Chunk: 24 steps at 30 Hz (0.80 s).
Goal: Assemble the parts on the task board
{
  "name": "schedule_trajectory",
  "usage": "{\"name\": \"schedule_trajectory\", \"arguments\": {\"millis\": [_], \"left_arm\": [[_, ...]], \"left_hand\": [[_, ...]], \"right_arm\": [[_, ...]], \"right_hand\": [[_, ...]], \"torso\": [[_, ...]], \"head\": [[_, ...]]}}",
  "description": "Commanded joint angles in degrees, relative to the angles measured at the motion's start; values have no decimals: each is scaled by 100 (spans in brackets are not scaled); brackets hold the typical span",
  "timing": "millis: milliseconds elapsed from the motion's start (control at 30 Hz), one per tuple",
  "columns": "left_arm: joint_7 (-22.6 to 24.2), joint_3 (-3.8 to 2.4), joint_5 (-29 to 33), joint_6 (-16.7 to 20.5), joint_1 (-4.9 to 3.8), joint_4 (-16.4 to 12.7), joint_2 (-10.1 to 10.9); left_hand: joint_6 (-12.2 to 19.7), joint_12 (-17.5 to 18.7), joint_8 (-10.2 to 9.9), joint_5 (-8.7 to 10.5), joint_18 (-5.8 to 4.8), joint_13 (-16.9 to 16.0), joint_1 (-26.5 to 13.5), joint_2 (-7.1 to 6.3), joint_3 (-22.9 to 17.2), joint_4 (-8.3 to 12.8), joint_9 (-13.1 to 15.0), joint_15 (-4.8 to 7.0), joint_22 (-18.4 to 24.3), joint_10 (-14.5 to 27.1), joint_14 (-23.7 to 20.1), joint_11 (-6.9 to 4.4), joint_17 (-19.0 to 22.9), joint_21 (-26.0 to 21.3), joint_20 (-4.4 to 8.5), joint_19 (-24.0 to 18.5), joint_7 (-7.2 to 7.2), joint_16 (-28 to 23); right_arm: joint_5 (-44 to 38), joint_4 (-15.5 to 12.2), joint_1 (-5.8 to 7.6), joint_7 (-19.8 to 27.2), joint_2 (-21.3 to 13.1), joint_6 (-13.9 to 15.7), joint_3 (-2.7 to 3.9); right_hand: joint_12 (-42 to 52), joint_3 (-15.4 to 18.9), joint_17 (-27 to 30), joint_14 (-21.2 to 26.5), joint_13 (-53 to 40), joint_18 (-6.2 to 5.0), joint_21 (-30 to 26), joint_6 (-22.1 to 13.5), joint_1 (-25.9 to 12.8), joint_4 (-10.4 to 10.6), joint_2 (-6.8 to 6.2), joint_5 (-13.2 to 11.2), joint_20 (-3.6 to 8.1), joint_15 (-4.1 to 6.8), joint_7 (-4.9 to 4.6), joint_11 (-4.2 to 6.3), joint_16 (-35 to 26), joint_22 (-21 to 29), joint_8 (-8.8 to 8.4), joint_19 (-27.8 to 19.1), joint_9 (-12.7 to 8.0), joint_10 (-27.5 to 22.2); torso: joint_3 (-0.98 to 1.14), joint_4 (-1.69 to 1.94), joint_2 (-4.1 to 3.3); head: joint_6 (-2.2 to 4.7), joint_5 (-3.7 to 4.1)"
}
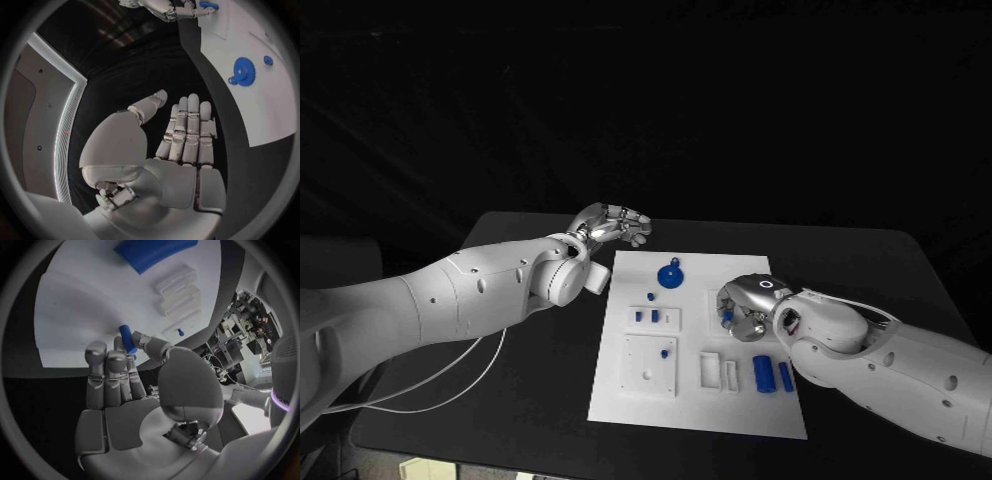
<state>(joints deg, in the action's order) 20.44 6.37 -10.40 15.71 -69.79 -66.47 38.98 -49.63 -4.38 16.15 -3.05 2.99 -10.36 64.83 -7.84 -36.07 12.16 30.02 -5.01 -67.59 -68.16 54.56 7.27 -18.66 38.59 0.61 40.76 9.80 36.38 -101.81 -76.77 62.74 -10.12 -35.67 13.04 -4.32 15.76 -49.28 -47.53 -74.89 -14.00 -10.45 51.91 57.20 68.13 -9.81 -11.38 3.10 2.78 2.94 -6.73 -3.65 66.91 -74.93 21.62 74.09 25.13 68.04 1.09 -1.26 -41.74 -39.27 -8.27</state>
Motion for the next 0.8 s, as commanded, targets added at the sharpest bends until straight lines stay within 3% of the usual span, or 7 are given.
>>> {"name": "schedule_trajectory", "arguments": {"millis": [33,133,367,633,800], "left_arm": [[47,-5,28,-71,-1,-7,-7],[48,-5,28,-68,-1,-10,-8],[50,-5,28,-66,1,7,-22],[58,-5,30,-48,4,6,-45],[60,-5,30,-53,4,21,-82]], "left_hand": [[46,22,5,4,90,6,-61,-3,41,-7,-7,-26,-7,29,12,-7,-8,-32,-16,7,-6,-33],[47,22,5,4,90,6,-61,-2,41,-7,-7,-26,-8,30,12,-8,-10,-33,-16,7,-6,-35],[48,22,5,5,91,6,-62,-1,43,-8,-7,-26,-10,31,12,-7,-15,-34,-15,7,-6,-38],[55,22,7,19,90,8,-107,-17,86,-30,-7,-28,-20,35,14,-4,-39,-41,-18,8,-2,-54],[57,22,7,19,91,8,-107,-21,91,-29,-6,-28,-22,36,14,-4,-43,-42,-18,8,-2,-56]], "right_arm": [[-231,-69,-8,-98,-30,412,-2],[-264,-205,-7,-116,-102,512,7],[-360,-722,-6,-170,-256,742,176],[-189,-1058,-44,-64,-32,693,182],[-380,-1106,-276,-22,263,693,180]], "right_hand": [[38,-59,-3,5,-19,-455,32,64,-11,4,35,-30,59,56,8,73,40,-119,48,15,23,140],[51,-82,-1,4,-20,-455,39,78,-11,2,25,-30,68,64,15,81,41,-116,55,19,30,155],[65,-118,1,1,-17,-455,50,94,-3,5,-1,-30,84,74,23,90,45,-112,62,29,39,168],[74,-143,3,-1,-16,-455,56,103,4,13,-18,-30,94,79,27,95,47,-109,66,36,45,177],[72,-161,6,4,-11,-455,54,101,6,18,-22,-30,96,79,27,95,44,-107,63,26,47,171]], "torso": [[0,2,2],[-3,0,4],[-6,1,6],[-5,3,1],[-10,3,2]], "head": [[-3,-3],[1,-4],[3,-21],[-4,-72],[-22,-107]]}}
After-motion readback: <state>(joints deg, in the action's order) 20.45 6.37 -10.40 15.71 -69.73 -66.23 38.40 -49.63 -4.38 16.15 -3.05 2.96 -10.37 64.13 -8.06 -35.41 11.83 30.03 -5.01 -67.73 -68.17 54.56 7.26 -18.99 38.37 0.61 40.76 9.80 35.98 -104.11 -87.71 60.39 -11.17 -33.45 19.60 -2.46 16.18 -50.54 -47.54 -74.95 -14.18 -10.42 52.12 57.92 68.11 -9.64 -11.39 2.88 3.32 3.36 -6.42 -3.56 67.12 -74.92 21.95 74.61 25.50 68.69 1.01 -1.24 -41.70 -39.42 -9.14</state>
